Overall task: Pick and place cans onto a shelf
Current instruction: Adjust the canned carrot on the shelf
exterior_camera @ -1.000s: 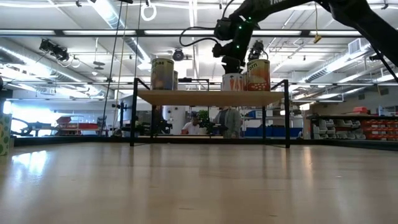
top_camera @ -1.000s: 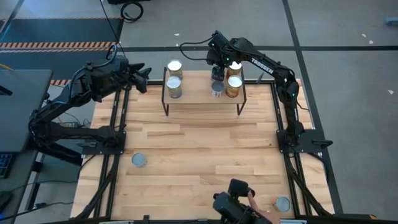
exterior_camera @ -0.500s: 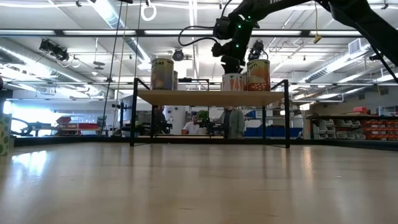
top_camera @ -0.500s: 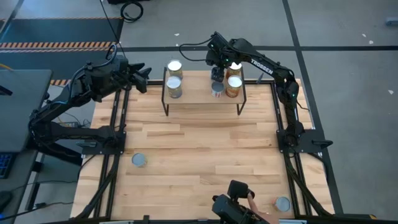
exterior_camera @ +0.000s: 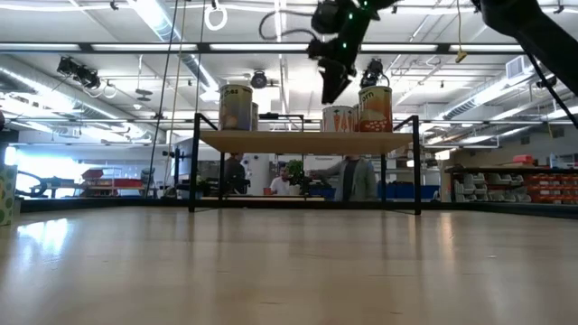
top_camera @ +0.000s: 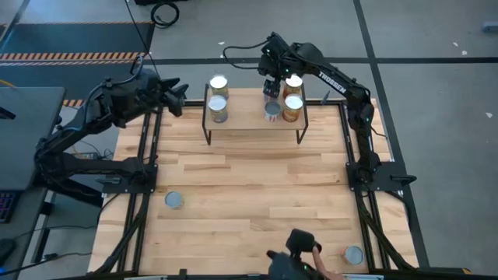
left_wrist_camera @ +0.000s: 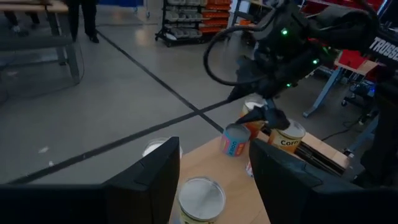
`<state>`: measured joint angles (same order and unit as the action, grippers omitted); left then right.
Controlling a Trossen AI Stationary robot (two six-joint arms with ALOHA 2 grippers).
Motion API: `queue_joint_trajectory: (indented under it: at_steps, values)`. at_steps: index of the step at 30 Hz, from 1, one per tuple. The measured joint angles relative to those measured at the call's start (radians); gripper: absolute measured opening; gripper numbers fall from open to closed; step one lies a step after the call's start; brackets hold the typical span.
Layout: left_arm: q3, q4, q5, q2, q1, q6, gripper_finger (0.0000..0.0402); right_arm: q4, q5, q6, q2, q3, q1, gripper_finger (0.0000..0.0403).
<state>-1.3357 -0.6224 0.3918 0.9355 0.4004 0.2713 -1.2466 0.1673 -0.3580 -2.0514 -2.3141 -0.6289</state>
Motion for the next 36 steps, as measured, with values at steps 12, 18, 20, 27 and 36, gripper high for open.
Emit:
queue_joint_trajectory:
  at_steps: [12,18,20,27,36]
  values:
    - [-0.001,-0.007,-0.276,-0.046,-0.166,-0.055,0.0199,-0.03,-0.012,0.2,0.203,-0.036,0.339,0.0293]
    - [0.044,-0.03,-0.284,-0.048,-0.363,-0.046,0.0199,-0.074,0.051,0.383,0.271,-0.037,0.636,0.0284]
    - [0.088,-0.031,-0.281,-0.048,-0.426,-0.012,0.0199,-0.093,0.073,0.461,0.28,-0.037,0.734,0.0283]
    - [0.284,0.022,-0.2,-0.036,-0.629,0.208,0.0199,-0.149,0.106,0.705,0.269,-0.013,0.991,0.0282]
    - [0.394,0.336,-0.059,0.102,-0.891,0.31,0.0188,-0.319,0.129,1.114,0.268,0.199,1.285,0.0281]
